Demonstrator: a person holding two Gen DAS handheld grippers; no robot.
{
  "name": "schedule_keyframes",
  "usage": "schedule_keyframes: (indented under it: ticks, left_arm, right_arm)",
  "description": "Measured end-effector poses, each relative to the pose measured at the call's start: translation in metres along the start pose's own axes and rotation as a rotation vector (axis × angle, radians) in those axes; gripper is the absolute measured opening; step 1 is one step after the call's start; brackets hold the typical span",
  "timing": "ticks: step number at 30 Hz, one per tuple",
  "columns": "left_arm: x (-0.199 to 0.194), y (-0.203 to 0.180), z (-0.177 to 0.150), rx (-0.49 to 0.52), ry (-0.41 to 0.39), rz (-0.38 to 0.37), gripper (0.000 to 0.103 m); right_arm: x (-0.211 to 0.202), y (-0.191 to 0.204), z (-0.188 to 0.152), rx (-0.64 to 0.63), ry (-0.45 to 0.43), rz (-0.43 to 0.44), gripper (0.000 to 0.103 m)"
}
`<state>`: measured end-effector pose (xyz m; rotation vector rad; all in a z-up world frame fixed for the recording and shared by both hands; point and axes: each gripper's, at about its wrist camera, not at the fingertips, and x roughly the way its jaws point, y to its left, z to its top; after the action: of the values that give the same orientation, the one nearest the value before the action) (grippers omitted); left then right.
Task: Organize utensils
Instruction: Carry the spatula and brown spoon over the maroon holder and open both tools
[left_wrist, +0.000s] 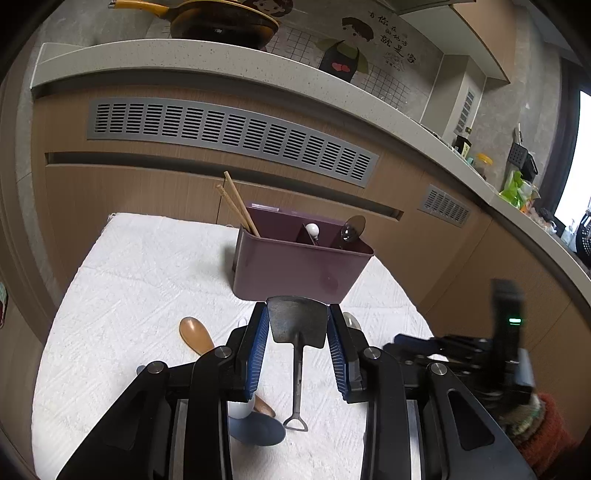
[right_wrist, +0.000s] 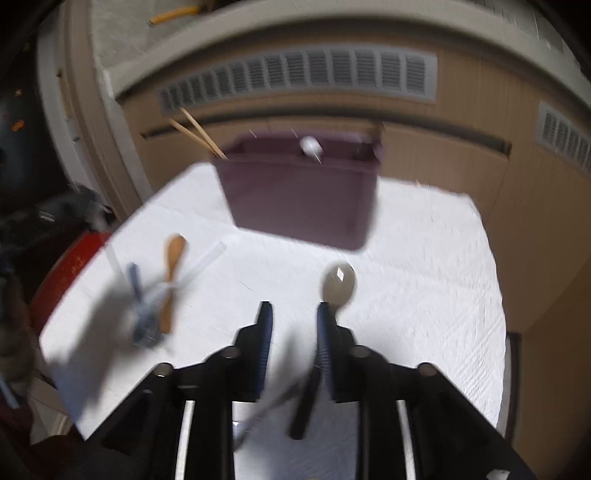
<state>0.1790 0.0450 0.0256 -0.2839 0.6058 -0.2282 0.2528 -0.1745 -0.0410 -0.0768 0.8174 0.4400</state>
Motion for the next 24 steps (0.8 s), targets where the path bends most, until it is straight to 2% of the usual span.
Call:
schedule_keyframes:
  ticks: [6, 8, 11, 13, 16, 18, 20, 24]
  left_arm:
    - [0.012, 0.001, -0.001, 0.002, 0.027, -0.009, 0.033]
    - [0.016, 0.003, -0.001, 0.003, 0.037, -0.009, 0.033]
    - [0.022, 0.004, -0.001, 0.003, 0.047, -0.007, 0.033]
    - [0.025, 0.005, -0.002, 0.005, 0.052, -0.005, 0.033]
    - [0.026, 0.006, -0.002, 0.003, 0.055, -0.005, 0.033]
    - [0.025, 0.006, -0.003, 0.004, 0.055, -0.005, 0.033]
    - [0.025, 0.006, -0.003, 0.007, 0.056, -0.005, 0.033]
    - [0.024, 0.003, -0.002, 0.005, 0.046, -0.003, 0.033]
  right_arm:
    - [0.062, -0.028, 0.005, 0.143, 0.163, -0.008, 0.024]
    - [0.070, -0.026, 0.010, 0.144, 0.149, -0.026, 0.027]
    - [0.085, -0.012, 0.021, 0.069, 0.161, -0.068, 0.034]
    - [0.095, -0.003, 0.028, 0.014, 0.173, -0.115, 0.034]
    - [0.102, -0.003, 0.036, 0.026, 0.176, -0.134, 0.030]
    - [0.093, -0.004, 0.037, 0.050, 0.143, -0.130, 0.030]
    - [0.069, -0.001, 0.037, 0.046, 0.053, -0.101, 0.030]
    - [0.016, 0.005, 0.032, 0.006, -0.093, -0.114, 0.030]
